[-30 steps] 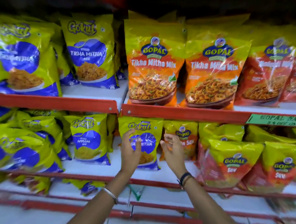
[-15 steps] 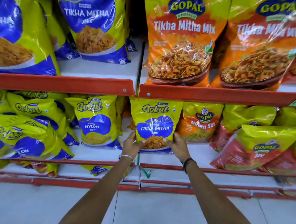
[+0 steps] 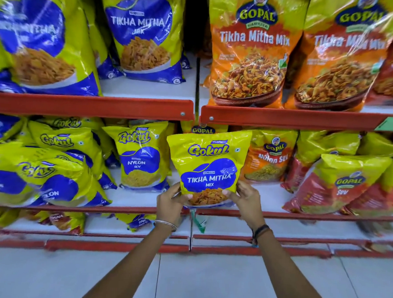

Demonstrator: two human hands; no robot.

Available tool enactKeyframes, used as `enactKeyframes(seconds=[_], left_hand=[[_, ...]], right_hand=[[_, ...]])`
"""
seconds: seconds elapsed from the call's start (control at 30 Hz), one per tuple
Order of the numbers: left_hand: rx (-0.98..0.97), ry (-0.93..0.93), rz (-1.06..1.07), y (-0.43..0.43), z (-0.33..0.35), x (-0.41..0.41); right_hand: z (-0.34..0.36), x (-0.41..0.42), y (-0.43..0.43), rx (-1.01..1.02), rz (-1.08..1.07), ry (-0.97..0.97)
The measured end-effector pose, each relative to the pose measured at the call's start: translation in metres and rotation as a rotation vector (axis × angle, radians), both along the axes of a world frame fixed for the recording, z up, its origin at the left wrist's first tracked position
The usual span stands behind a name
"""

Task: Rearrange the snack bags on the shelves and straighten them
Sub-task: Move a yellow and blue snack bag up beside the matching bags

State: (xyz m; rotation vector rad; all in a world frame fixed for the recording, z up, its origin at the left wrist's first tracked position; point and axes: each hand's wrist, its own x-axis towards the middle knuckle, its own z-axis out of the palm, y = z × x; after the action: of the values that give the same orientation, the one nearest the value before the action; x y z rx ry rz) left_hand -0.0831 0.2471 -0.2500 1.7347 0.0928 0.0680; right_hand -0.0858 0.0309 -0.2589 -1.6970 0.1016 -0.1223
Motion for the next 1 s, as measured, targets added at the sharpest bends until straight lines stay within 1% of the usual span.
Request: enactKeyframes(seconds=[0.1,0.17,0.37,0.43,0.57,0.7,0.83,1.0], left_hand=[[-0.009,-0.072,-0.019,0.016,0.027,-0.01],[-0.015,-0.115,-0.008,0.024,0.045,-0.01],[-0.062,-0.296,0.083,0.039,0.109,-0.006],[-0.057,-0.311,0.066,0.042,0.124,-0.004],[-0.117,-0.368,0.098,0.045,0.141,-0.005],[-0.097,-0.356,0.089,0.052,0.149,-0.01],[-0.133,-0.372,0.072,0.057,0.162,-0.006],[-0.162,-0.45,0.016,0.068,0.198,0.006]], right_hand=[[0.029,-0.008,0.012,0.05,0.006,-0.087],[0.055,-0.009,0.02,0.042,0.03,-0.144],[0.119,-0.007,0.035,0.043,0.006,-0.313],[0.133,-0.008,0.037,0.055,0.01,-0.33],[0.151,-0.011,0.043,0.068,0.007,-0.321],[0.156,-0.011,0.048,0.051,-0.011,-0.321],[0.163,-0.007,0.051,0.099,0.008,-0.302],[0.195,0.006,0.06,0.104,0.044,-0.408]])
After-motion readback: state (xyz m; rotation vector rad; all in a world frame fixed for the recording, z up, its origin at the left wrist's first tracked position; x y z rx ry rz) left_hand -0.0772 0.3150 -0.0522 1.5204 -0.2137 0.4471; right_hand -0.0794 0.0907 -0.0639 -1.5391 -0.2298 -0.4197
